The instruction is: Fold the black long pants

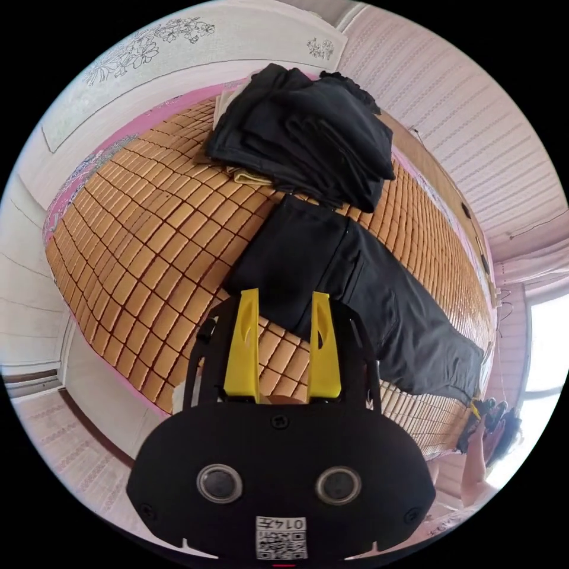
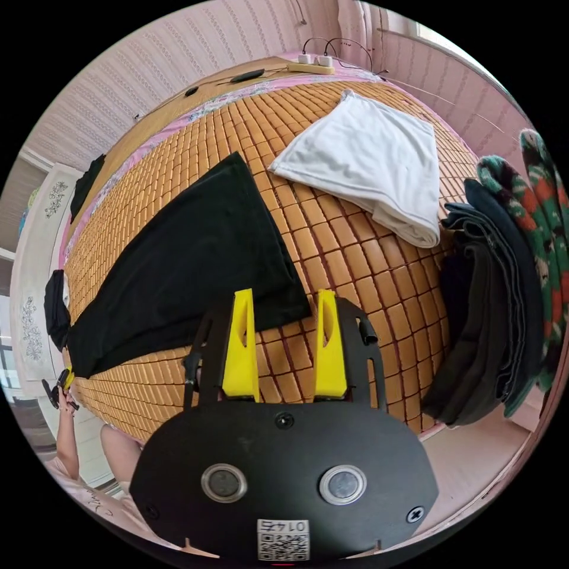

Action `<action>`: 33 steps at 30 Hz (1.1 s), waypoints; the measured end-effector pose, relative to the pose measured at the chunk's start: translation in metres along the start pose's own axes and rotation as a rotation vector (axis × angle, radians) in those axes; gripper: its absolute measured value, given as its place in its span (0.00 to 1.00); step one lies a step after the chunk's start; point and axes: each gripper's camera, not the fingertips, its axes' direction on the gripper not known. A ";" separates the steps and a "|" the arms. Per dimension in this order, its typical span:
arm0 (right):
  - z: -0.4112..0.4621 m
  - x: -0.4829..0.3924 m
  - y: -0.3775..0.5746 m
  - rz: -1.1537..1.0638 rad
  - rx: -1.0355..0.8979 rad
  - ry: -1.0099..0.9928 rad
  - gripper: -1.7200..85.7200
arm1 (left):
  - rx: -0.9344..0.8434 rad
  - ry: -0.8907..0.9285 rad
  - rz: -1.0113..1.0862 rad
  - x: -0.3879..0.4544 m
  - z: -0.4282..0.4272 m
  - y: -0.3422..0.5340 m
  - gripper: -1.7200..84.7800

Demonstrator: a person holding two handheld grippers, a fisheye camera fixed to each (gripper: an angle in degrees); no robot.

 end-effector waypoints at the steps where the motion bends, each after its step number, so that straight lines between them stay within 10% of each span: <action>1: 0.000 -0.003 -0.001 -0.006 -0.002 0.015 0.11 | -0.017 -0.076 0.042 0.016 0.005 0.000 0.13; 18: -0.073 0.050 0.128 -0.022 0.045 0.014 0.08 | 0.024 -0.261 0.308 0.096 -0.021 0.092 0.08; 33: -0.054 0.063 0.148 0.145 0.056 -0.113 0.07 | -0.030 0.161 1.183 0.406 0.029 0.254 0.10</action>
